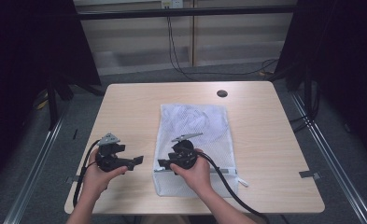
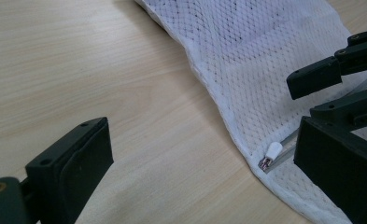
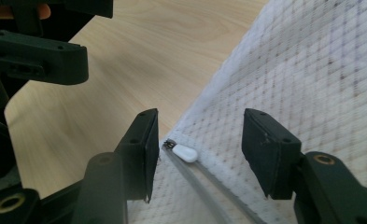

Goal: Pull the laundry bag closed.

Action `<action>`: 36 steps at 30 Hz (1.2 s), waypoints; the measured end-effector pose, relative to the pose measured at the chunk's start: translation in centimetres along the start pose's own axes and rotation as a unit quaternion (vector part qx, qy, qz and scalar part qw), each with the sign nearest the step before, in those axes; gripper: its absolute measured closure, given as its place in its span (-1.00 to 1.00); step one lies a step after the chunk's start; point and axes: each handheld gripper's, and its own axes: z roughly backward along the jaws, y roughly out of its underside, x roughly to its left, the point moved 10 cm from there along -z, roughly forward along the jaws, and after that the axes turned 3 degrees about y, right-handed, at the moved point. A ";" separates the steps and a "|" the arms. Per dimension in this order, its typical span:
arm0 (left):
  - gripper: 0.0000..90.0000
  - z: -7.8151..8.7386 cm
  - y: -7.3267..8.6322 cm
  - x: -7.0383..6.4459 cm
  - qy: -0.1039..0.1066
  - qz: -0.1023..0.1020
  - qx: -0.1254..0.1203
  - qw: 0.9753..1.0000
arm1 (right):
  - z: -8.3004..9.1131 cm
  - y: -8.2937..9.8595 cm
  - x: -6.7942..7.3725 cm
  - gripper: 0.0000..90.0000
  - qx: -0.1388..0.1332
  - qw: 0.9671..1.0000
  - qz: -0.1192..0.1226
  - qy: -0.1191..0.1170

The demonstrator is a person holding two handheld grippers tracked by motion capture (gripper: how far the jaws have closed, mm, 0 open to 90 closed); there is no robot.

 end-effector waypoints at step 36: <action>-0.90 0.0 0.2 0.2 0.001 -0.001 0.003 1.000 | -2.4 2.1 0.6 0.57 0.049 0.997 -0.065 -0.012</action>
